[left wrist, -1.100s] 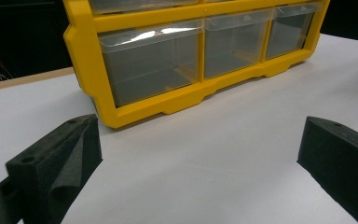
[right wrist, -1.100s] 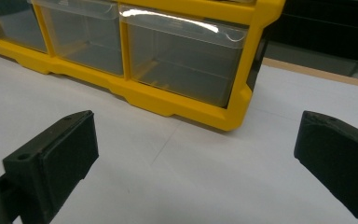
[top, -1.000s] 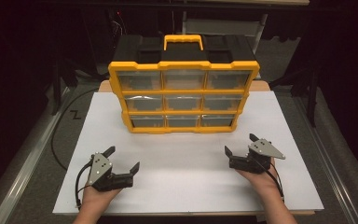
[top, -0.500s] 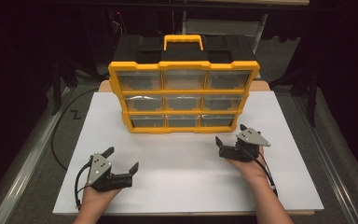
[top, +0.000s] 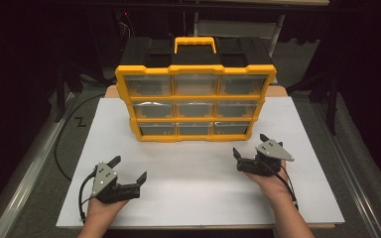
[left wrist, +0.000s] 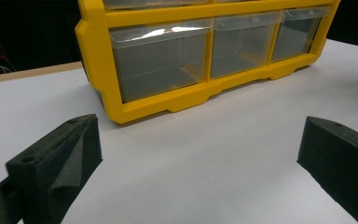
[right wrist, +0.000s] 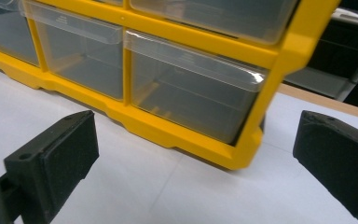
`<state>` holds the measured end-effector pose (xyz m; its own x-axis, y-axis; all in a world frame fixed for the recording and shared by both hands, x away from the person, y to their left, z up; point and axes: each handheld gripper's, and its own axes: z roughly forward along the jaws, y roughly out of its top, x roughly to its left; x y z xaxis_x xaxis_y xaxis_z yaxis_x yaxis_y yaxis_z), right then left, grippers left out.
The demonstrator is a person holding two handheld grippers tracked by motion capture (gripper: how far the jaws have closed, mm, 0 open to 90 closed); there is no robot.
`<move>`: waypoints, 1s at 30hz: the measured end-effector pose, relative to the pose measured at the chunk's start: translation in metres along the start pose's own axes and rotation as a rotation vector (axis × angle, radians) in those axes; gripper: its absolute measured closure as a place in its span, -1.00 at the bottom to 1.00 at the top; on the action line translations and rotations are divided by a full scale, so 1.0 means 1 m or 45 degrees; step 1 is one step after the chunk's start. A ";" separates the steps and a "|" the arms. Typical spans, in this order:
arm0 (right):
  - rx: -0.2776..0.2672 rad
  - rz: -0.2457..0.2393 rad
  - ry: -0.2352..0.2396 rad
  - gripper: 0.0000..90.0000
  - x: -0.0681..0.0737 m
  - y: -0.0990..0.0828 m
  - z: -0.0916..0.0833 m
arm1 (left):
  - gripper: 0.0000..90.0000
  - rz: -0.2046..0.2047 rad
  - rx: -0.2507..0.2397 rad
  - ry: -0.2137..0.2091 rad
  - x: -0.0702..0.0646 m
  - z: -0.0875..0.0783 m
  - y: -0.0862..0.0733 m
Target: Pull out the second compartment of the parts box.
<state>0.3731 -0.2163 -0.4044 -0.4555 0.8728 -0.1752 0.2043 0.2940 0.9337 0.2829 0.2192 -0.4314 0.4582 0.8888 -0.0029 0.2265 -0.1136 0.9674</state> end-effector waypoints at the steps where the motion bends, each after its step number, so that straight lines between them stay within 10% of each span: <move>1: 0.002 0.000 -0.003 -0.97 -0.001 -0.001 -0.002 | -0.99 0.002 -0.002 0.001 0.000 0.000 0.000; 30: 0.151 -0.301 -0.055 -0.97 0.010 -0.021 -0.002 | -0.99 0.011 -0.011 0.011 0.001 -0.002 0.001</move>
<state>0.3623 -0.2145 -0.4248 -0.4659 0.7895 -0.3994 0.1982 0.5331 0.8225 0.2817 0.2207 -0.4300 0.4526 0.8917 0.0074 0.2155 -0.1174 0.9694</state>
